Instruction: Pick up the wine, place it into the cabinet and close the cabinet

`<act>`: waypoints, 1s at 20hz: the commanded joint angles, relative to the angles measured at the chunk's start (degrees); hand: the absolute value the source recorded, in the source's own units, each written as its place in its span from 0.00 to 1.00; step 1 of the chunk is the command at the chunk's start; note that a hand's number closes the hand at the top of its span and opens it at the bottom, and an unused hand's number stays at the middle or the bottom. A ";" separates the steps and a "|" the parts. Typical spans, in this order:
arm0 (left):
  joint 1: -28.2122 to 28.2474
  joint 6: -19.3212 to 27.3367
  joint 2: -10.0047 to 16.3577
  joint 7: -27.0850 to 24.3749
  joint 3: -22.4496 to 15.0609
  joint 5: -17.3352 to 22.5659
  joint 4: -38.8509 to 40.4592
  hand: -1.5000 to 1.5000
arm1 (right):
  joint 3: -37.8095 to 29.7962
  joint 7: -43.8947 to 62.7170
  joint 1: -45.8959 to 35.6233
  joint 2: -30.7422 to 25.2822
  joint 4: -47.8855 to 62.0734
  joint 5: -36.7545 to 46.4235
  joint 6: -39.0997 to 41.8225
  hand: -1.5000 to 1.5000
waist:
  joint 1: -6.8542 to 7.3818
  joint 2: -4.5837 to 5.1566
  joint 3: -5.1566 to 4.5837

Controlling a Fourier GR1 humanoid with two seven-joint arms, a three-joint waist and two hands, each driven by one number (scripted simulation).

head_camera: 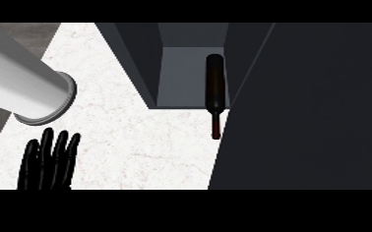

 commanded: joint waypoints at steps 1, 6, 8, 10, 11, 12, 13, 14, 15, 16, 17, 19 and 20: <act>2.70 -4.28 2.16 -0.77 5.67 3.80 -0.73 0.00 | 4.91 1.40 -0.70 -1.13 -5.65 -3.03 2.68 1.00 | 0.45 0.08 -0.02; 7.64 -12.00 5.47 -3.16 14.59 9.19 1.26 0.00 | 16.08 3.93 2.16 -0.13 -10.30 1.80 0.42 1.00 | 0.17 -0.17 -0.08; 8.61 -9.90 6.89 0.17 15.76 9.67 -2.59 0.00 | 21.08 4.46 -0.43 1.38 -9.98 6.51 -3.75 1.00 | 0.08 -0.20 -0.05; 10.67 -13.22 7.80 -0.64 16.62 9.86 -1.97 0.00 | 23.50 5.70 -3.24 1.40 -8.99 7.68 -7.16 1.00 | 0.24 -0.18 -0.07; 10.43 -14.01 7.69 -1.50 18.95 10.68 1.42 0.00 | 26.34 4.39 -3.04 1.40 -8.51 9.40 -8.14 1.00 | -0.01 -0.30 -0.11; 10.73 -17.09 9.51 -0.75 22.71 13.82 1.00 0.00 | 25.94 4.51 -3.06 1.40 -8.87 9.53 -7.30 1.00 | 0.06 -0.33 -0.11; 10.45 -14.84 8.25 -0.42 20.04 11.53 -0.95 0.00 | 31.43 3.70 -7.32 1.40 -4.90 12.24 -13.63 1.00 | 0.22 -0.30 -0.13; 12.90 -18.86 9.72 -0.74 23.67 14.60 -0.14 0.00 | 31.93 2.54 -2.99 1.40 -7.15 12.99 -12.10 1.00 | 0.13 -0.42 -0.08; 11.81 -15.43 9.14 0.56 21.86 11.77 -2.03 0.00 | 35.34 2.05 -7.58 1.40 -2.70 14.94 -17.18 1.00 | 0.26 -0.21 -0.07; 10.73 -18.56 9.22 0.04 24.35 13.90 2.40 0.00 | 35.95 5.21 -7.43 1.39 -6.55 15.24 -19.16 1.00 | -0.11 -0.25 -0.14; 10.89 -18.71 8.94 0.18 23.47 13.23 0.41 0.00 | 36.10 3.21 -10.64 1.36 -2.30 15.66 -20.35 1.00 | 0.32 -0.15 -0.11; 14.80 -20.68 9.82 -0.78 25.81 14.21 -0.15 0.00 | 37.59 1.26 -10.17 1.33 -2.22 17.88 -22.38 1.00 | 0.83 -0.40 -0.12; 13.23 -22.17 10.65 0.99 26.14 15.61 0.98 0.00 | 38.87 0.95 -12.01 1.32 -0.83 19.91 -24.95 1.00 | 0.41 -0.39 -0.17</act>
